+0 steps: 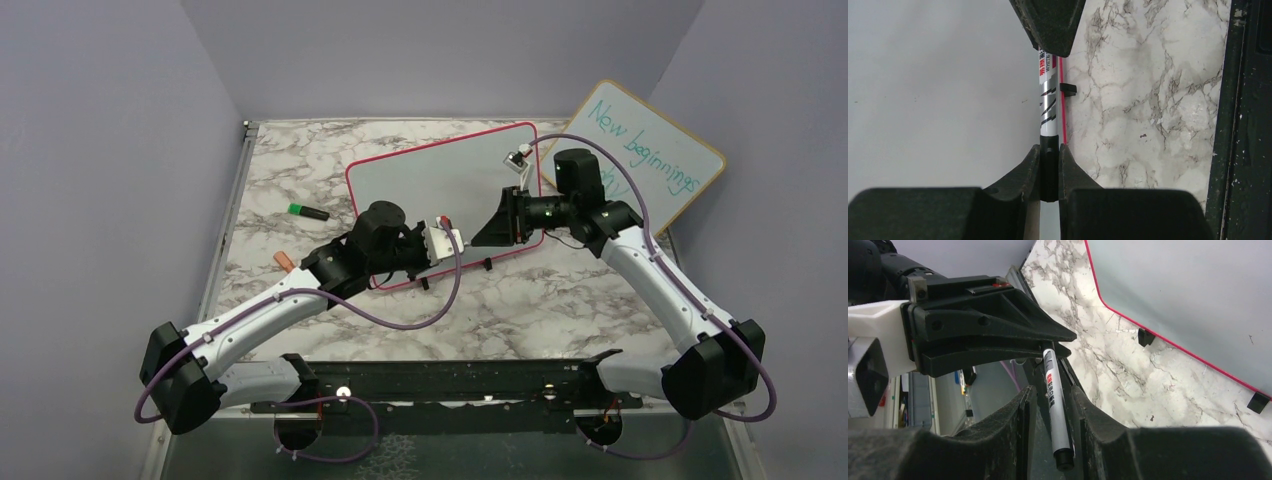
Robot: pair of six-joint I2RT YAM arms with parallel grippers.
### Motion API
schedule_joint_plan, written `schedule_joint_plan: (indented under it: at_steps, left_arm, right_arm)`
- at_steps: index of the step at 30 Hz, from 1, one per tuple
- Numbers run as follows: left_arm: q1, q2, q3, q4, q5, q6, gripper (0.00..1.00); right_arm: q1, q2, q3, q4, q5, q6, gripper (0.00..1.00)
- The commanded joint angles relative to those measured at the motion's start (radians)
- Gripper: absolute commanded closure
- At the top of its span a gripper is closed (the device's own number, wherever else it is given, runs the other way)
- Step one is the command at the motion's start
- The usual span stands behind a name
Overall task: Write a sentence on the whiteboard
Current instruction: Open the whiteboard marker at the center of the board.
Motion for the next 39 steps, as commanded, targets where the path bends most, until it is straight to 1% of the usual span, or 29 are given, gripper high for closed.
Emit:
schedule_joint_plan:
  at_steps: [1,6,13,21,36,39]
  left_arm:
    - [0.006,0.008,0.062,-0.032,0.019,0.044,1.00]
    - [0.006,0.020,0.087,-0.066,0.043,0.067,1.00]
    - [0.005,0.011,0.073,-0.077,0.073,0.068,1.00]
    - [0.006,0.018,0.077,-0.079,0.048,0.068,1.00]
    - [0.006,0.026,0.088,-0.045,0.052,0.057,1.00]
    - [0.007,0.024,0.090,-0.044,0.053,0.060,1.00]
  right_arm:
    - [0.013,0.011,0.031,-0.048,-0.033,-0.038,0.65]
    - [0.014,0.012,0.040,-0.056,-0.030,-0.045,0.68]
    - [0.014,0.010,0.047,-0.051,-0.030,-0.035,0.68]
    - [0.014,0.011,0.053,-0.053,-0.039,-0.037,0.68]
    - [0.014,0.011,0.055,-0.068,-0.069,-0.058,0.70]
    - [0.014,0.014,0.056,-0.073,-0.070,-0.065,0.72]
